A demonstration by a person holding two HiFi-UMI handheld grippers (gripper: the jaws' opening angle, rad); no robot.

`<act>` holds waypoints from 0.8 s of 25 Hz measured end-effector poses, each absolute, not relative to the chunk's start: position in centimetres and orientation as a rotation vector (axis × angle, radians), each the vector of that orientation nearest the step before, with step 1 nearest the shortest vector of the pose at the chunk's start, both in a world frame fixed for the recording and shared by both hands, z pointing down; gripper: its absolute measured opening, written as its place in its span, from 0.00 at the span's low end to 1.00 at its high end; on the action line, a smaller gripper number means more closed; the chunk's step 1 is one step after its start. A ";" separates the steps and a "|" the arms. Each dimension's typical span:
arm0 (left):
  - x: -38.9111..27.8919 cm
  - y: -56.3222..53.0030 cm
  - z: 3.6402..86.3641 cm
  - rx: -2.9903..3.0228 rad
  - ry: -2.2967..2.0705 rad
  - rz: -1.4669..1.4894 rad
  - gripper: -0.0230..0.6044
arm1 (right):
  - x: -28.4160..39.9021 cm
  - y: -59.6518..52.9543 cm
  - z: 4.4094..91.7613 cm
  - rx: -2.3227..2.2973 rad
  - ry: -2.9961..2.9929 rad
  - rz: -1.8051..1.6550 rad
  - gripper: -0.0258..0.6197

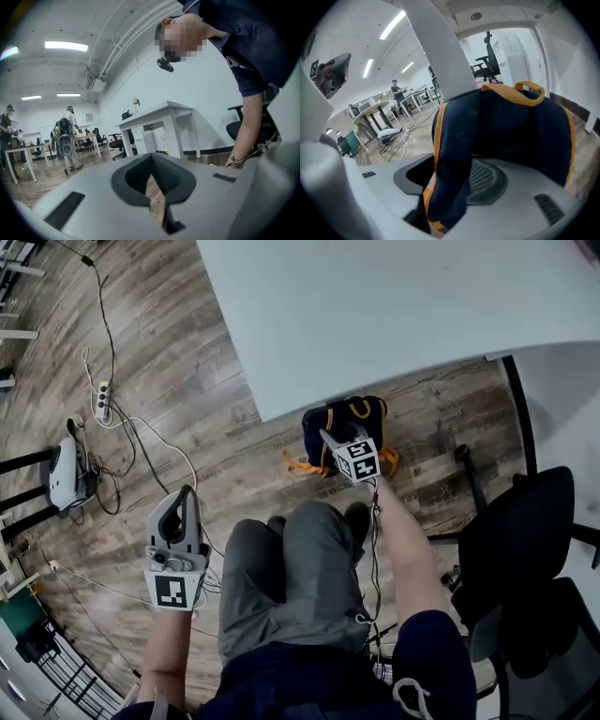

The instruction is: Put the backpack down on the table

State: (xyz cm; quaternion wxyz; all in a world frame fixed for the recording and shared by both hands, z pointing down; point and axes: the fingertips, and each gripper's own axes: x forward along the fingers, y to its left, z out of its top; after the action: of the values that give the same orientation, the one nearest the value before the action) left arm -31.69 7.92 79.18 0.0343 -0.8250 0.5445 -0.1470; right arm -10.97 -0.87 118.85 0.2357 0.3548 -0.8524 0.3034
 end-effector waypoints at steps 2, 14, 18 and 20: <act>-31.6 8.0 79.3 -2.538 1.670 -0.453 0.04 | -11.0 -0.9 118.9 0.970 -2.340 0.806 0.35; -31.0 8.2 79.7 -2.556 1.666 -0.438 0.04 | -11.3 -0.4 115.4 0.981 -2.420 0.750 0.05; -30.8 8.3 78.9 -2.560 1.670 -0.417 0.04 | -11.3 -0.2 112.6 1.005 -2.463 0.753 0.05; -30.4 8.5 78.3 -2.565 1.666 -0.410 0.04 | -11.0 0.0 110.9 1.021 -2.484 0.774 0.05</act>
State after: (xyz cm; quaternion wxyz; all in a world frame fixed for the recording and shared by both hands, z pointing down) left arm -30.42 8.47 78.30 0.0278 -0.8308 0.5398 -0.1327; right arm -11.04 0.00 110.93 0.1725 0.3600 -0.8754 0.2728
